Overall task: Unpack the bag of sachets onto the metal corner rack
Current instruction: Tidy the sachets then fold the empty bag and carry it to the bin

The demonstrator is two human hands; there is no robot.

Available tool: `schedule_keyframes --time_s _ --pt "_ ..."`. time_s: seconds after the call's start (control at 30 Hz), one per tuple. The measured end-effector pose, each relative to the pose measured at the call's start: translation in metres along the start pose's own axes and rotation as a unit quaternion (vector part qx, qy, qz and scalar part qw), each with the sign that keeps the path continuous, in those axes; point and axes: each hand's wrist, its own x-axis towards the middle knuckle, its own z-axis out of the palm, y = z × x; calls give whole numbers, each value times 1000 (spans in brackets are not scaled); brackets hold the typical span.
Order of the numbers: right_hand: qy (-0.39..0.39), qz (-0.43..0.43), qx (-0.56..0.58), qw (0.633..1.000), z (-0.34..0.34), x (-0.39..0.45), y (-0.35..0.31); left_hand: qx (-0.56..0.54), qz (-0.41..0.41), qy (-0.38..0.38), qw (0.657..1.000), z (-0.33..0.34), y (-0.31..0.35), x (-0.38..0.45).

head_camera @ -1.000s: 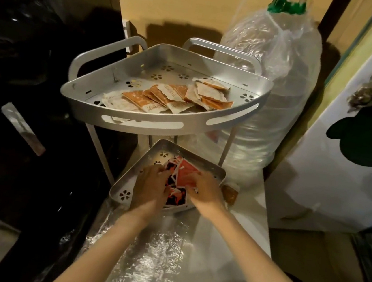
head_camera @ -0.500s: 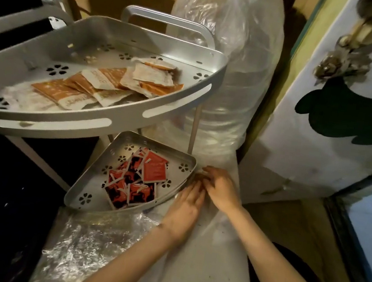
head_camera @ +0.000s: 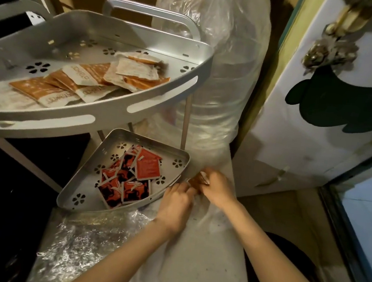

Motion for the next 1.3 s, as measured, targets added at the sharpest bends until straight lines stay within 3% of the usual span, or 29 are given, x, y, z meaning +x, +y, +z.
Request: schedule_keyframes --time_s 0.2,0.47,0.63,0.83,0.93,1.1,1.3 --pt "-33 -1 100 994 -26 -19 -11 -111 18 24 993 -33 10 -4" --pt "53 -109 212 970 -100 -63 -65 -247 72 101 961 -134 44 -12" --pt "89 -208 268 936 -148 -93 -115 -249 122 168 946 -202 61 -22" --pt "141 -313 320 883 -185 -109 -175 -157 159 268 937 -280 65 -32" --pt "167 -335 319 871 -190 -97 -200 -108 111 319 935 -310 49 -29" --pt "147 -303 286 897 -178 -58 -239 -58 0 331 942 -342 9 -12" --pt "88 -220 221 946 -154 -8 -280 -31 -141 258 955 -344 -36 8"
